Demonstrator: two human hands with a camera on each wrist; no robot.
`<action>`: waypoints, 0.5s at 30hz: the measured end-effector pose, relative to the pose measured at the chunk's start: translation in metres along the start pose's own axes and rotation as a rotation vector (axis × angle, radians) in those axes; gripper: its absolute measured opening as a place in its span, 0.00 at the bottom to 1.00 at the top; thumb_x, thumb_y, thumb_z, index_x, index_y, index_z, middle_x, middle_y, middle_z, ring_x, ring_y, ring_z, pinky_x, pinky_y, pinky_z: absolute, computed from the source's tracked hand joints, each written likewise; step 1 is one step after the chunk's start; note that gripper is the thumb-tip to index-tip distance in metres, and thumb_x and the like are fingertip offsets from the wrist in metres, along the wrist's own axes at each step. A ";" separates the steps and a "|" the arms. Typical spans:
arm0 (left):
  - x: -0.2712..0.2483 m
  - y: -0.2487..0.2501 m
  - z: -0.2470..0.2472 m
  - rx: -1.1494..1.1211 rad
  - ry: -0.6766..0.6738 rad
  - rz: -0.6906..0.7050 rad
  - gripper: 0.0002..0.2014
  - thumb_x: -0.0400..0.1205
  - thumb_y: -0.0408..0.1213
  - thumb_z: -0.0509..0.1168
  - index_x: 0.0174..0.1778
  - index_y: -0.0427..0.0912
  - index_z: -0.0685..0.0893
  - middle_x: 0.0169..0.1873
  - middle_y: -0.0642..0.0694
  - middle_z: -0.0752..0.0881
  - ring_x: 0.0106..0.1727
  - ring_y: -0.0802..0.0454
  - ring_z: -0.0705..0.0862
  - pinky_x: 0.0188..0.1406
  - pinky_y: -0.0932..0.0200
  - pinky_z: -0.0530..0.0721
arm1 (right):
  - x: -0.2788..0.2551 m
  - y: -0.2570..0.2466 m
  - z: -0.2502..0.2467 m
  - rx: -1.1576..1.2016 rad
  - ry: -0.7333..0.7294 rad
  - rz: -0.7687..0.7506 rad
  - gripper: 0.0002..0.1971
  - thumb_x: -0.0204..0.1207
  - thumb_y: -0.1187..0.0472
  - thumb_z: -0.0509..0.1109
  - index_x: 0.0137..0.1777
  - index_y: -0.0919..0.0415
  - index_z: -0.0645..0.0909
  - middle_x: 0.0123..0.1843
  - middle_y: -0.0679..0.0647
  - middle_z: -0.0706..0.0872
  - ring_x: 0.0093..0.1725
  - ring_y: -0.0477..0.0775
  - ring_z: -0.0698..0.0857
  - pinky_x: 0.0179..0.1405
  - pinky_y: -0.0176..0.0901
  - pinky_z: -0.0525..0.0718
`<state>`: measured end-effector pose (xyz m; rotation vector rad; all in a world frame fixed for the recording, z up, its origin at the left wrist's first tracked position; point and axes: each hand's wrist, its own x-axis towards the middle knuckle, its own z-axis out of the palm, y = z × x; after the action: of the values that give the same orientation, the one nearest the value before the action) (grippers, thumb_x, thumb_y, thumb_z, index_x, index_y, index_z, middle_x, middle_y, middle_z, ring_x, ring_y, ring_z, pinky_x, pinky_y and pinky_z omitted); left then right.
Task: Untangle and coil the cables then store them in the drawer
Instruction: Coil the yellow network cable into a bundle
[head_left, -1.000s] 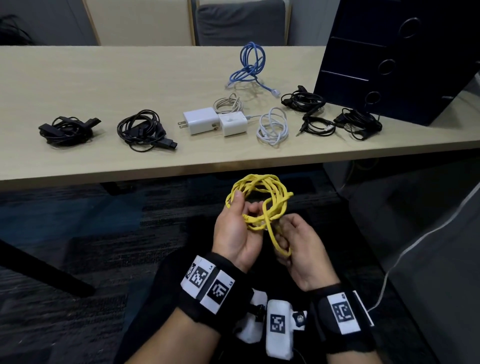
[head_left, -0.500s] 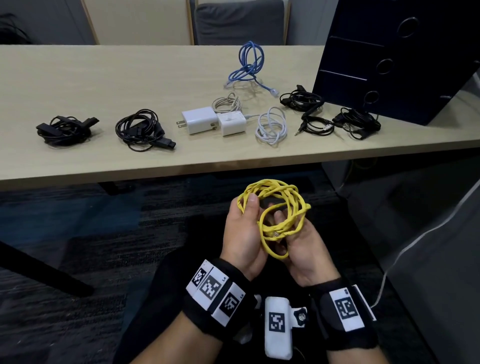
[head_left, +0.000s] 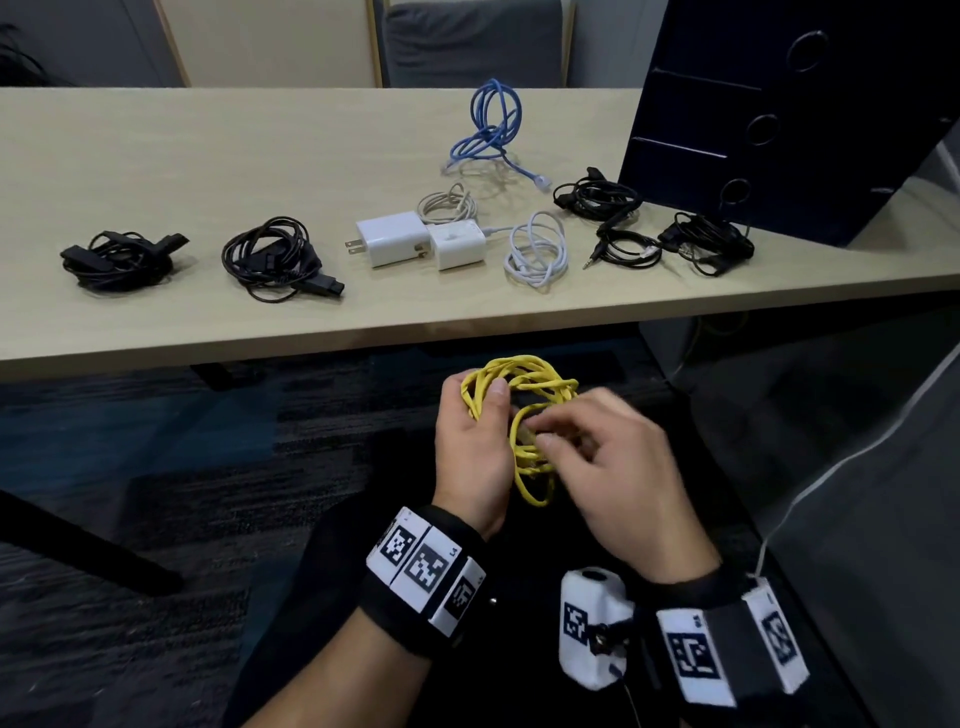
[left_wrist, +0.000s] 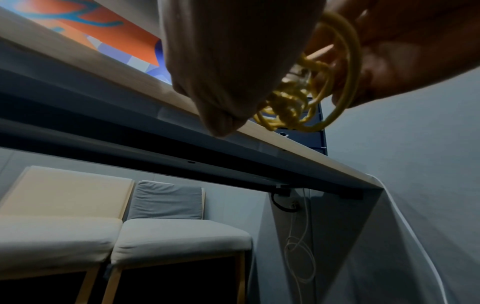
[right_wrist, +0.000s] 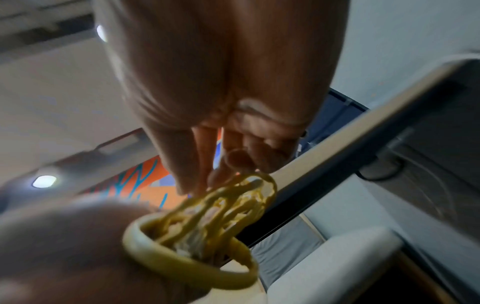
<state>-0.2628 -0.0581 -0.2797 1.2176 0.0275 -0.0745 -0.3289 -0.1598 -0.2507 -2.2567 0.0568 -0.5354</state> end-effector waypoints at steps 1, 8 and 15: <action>0.000 -0.001 0.000 0.053 -0.004 0.030 0.02 0.87 0.33 0.60 0.53 0.41 0.76 0.42 0.44 0.85 0.43 0.50 0.85 0.49 0.49 0.86 | 0.002 -0.002 0.003 -0.095 -0.054 -0.018 0.05 0.76 0.64 0.73 0.48 0.54 0.89 0.46 0.43 0.84 0.46 0.41 0.82 0.48 0.31 0.78; -0.001 -0.001 -0.003 0.107 -0.038 0.043 0.03 0.86 0.33 0.61 0.54 0.43 0.77 0.43 0.45 0.85 0.46 0.52 0.85 0.50 0.51 0.86 | 0.016 -0.010 0.006 -0.236 -0.135 0.072 0.04 0.74 0.59 0.76 0.48 0.52 0.88 0.46 0.46 0.83 0.46 0.50 0.83 0.49 0.50 0.83; 0.005 -0.003 -0.003 0.149 -0.021 0.033 0.05 0.86 0.35 0.61 0.56 0.41 0.77 0.44 0.45 0.86 0.46 0.51 0.85 0.49 0.51 0.86 | 0.013 -0.013 0.004 -0.178 -0.081 -0.016 0.03 0.81 0.61 0.68 0.48 0.54 0.76 0.42 0.47 0.83 0.41 0.51 0.81 0.39 0.54 0.82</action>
<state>-0.2585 -0.0565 -0.2841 1.3655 -0.0168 -0.0613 -0.3172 -0.1508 -0.2397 -2.4515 0.0475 -0.4626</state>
